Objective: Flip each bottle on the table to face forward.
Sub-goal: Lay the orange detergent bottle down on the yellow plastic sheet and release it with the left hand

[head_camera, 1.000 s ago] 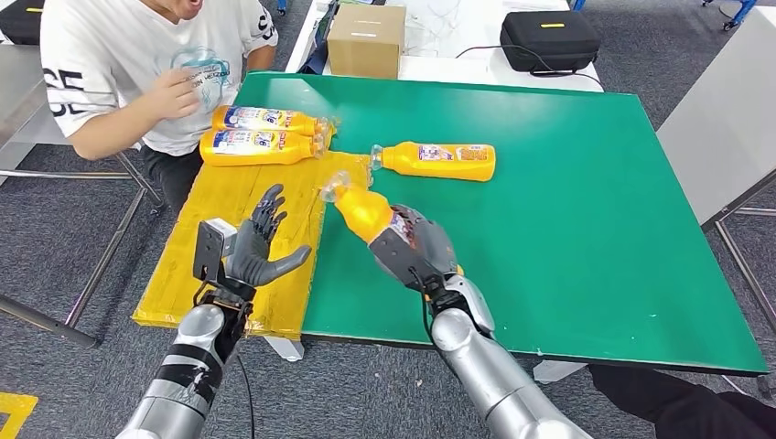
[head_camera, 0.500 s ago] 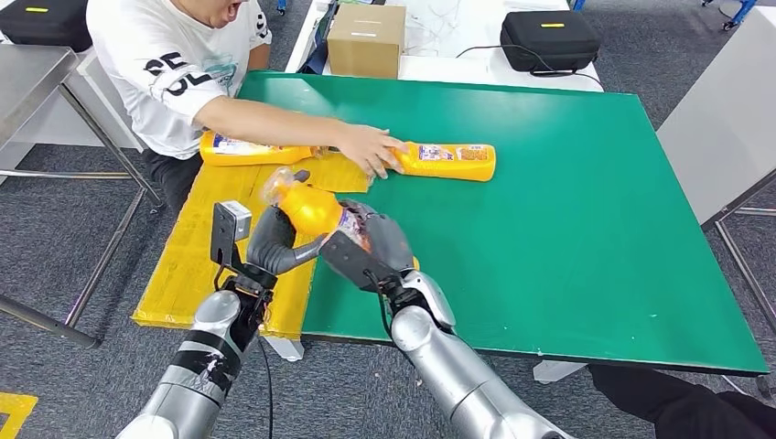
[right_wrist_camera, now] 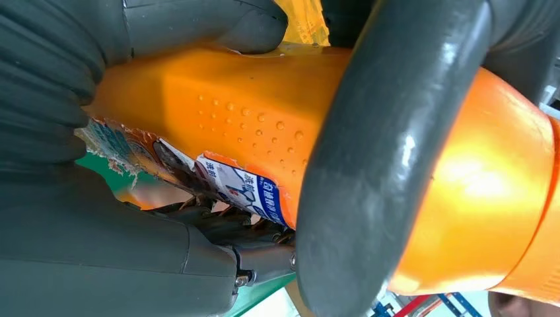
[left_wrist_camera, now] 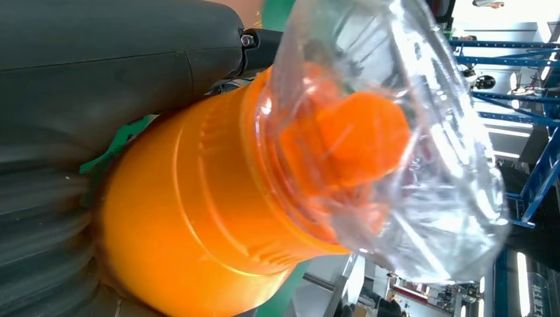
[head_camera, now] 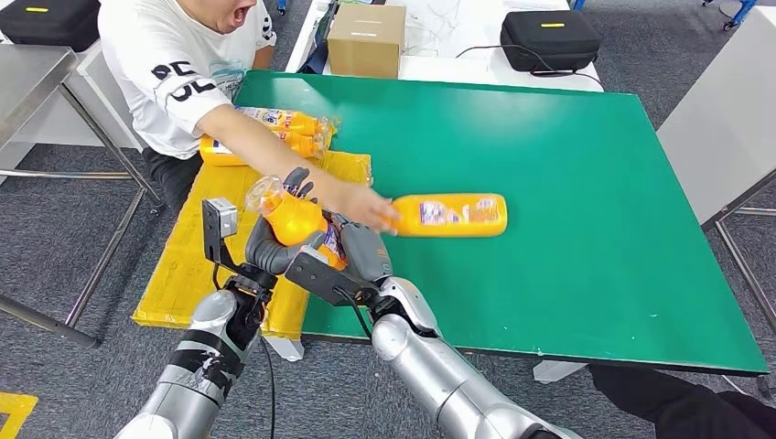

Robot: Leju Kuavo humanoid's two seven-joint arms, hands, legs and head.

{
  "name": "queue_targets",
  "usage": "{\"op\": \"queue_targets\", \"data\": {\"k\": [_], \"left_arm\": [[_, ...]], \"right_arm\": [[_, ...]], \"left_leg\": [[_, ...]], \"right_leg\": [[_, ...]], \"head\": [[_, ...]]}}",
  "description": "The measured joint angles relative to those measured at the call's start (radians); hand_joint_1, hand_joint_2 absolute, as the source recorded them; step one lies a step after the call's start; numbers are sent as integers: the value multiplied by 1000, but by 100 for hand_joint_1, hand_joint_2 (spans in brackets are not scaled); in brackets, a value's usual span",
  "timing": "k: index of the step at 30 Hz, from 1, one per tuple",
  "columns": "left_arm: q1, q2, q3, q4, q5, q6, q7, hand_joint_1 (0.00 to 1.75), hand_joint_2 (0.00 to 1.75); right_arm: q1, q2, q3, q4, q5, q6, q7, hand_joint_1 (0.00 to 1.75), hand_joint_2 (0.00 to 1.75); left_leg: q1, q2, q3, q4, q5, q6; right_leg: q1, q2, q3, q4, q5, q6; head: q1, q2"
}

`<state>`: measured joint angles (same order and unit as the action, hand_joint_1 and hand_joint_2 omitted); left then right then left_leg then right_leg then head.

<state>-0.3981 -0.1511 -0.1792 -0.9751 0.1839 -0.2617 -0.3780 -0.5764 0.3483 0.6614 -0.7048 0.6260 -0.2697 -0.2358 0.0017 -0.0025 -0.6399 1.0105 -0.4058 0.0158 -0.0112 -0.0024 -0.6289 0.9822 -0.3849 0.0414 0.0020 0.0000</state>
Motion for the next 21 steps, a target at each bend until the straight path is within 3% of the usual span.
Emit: {"op": "queue_targets", "data": {"k": [5, 7, 9, 11, 12, 21], "left_arm": [[1, 1, 0, 0, 10, -1, 1, 1, 175], [3, 2, 0, 0, 17, -2, 2, 89, 175], [7, 4, 0, 0, 25, 0, 3, 175, 175], [10, 5, 1, -1, 38, 3, 3, 175, 175], [11, 6, 2, -2, 43, 6, 3, 175, 175], [23, 8, 12, -35, 67, 23, -11, 175, 175]], "right_arm": [[-3, 0, 12, 13, -4, 9, 1, 175, 175], [-3, 0, 23, 19, -9, 15, 4, 171, 175], [-4, 0, 35, 27, -17, 21, 10, 94, 175], [-6, 0, 49, 37, -27, 25, 18, 10, 175], [-6, 0, 57, 42, -32, 25, 22, 0, 175], [-8, -3, 68, 64, -75, -3, 20, 0, 175]], "left_leg": [[0, 0, 0, 0, 0, 0], [0, 0, 0, 0, 0, 0], [0, 0, 0, 0, 0, 0], [0, 0, 0, 0, 0, 0], [0, 0, 0, 0, 0, 0], [0, 0, 0, 0, 0, 0]], "right_leg": [[0, 0, 0, 0, 0, 0], [0, 0, 0, 0, 0, 0], [0, 0, 0, 0, 0, 0], [0, 0, 0, 0, 0, 0], [0, 0, 0, 0, 0, 0], [0, 0, 0, 0, 0, 0]], "head": [[0, 0], [0, 0], [0, 0], [0, 0], [0, 0], [0, 0]]}}
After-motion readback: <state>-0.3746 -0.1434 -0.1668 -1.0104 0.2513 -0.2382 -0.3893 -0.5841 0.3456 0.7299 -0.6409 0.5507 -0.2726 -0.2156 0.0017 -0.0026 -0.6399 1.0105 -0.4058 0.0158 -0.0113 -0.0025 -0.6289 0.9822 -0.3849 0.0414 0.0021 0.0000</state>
